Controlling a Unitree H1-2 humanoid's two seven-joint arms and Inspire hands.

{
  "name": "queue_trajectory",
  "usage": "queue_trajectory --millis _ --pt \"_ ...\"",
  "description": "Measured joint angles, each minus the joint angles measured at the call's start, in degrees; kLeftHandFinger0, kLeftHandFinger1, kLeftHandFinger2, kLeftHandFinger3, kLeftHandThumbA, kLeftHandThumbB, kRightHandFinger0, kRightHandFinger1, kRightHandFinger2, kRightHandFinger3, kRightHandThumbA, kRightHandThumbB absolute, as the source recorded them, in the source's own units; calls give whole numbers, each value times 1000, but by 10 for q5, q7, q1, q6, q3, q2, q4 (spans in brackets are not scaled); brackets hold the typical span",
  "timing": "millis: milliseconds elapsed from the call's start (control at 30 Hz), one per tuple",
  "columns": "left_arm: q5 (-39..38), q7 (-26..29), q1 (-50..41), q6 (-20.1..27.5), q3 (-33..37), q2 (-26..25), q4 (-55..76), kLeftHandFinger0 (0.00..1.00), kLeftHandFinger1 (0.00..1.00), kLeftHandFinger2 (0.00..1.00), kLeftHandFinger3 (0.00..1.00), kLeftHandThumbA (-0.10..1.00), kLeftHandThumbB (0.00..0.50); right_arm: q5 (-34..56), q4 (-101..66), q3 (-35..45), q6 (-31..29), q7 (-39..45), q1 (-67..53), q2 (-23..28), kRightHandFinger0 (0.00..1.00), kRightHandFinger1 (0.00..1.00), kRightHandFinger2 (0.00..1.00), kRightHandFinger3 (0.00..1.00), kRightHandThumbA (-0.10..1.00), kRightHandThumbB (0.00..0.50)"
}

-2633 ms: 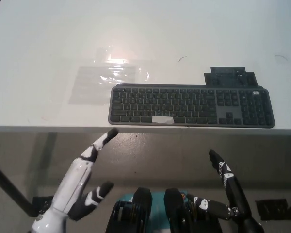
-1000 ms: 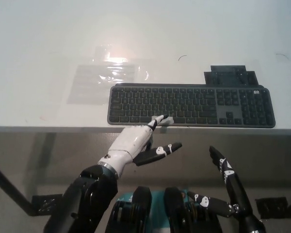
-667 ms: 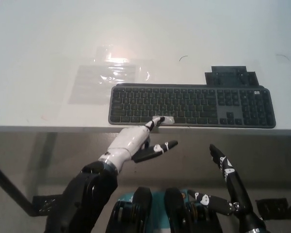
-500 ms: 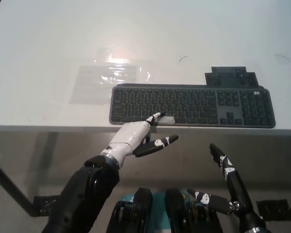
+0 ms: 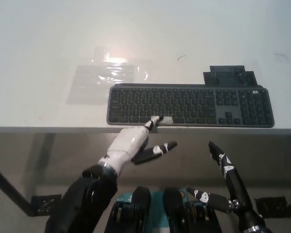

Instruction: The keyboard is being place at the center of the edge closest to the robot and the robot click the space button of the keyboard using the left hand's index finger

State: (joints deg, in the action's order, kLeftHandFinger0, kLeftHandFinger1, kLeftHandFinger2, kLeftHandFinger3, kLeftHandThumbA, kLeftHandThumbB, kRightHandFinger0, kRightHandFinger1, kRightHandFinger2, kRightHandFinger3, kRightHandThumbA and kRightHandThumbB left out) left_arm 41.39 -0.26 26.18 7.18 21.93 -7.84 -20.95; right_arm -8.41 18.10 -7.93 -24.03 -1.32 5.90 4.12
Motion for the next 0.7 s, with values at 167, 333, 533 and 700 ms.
queue_trajectory --millis 167,333,533,700 --pt "-7 -21 -52 -8 0 -1 107 0 0 133 1000 1000 449 0 1 0 0 0 0 0 1000 1000 1000 1000 1000 381" --pt "-20 -39 -96 -16 0 -4 217 0 0 53 1000 1000 469 0 2 0 0 0 -2 0 1000 1000 1000 1000 1000 383" --pt "-54 -52 -132 -22 -8 -14 349 0 0 131 1000 1000 453 0 4 0 0 0 -3 0 1000 1000 1000 1000 1000 387" --pt "-103 -57 -153 -21 -32 -35 447 979 690 751 1000 1000 364 0 6 0 0 0 -3 0 1000 1000 1000 1000 1000 395"
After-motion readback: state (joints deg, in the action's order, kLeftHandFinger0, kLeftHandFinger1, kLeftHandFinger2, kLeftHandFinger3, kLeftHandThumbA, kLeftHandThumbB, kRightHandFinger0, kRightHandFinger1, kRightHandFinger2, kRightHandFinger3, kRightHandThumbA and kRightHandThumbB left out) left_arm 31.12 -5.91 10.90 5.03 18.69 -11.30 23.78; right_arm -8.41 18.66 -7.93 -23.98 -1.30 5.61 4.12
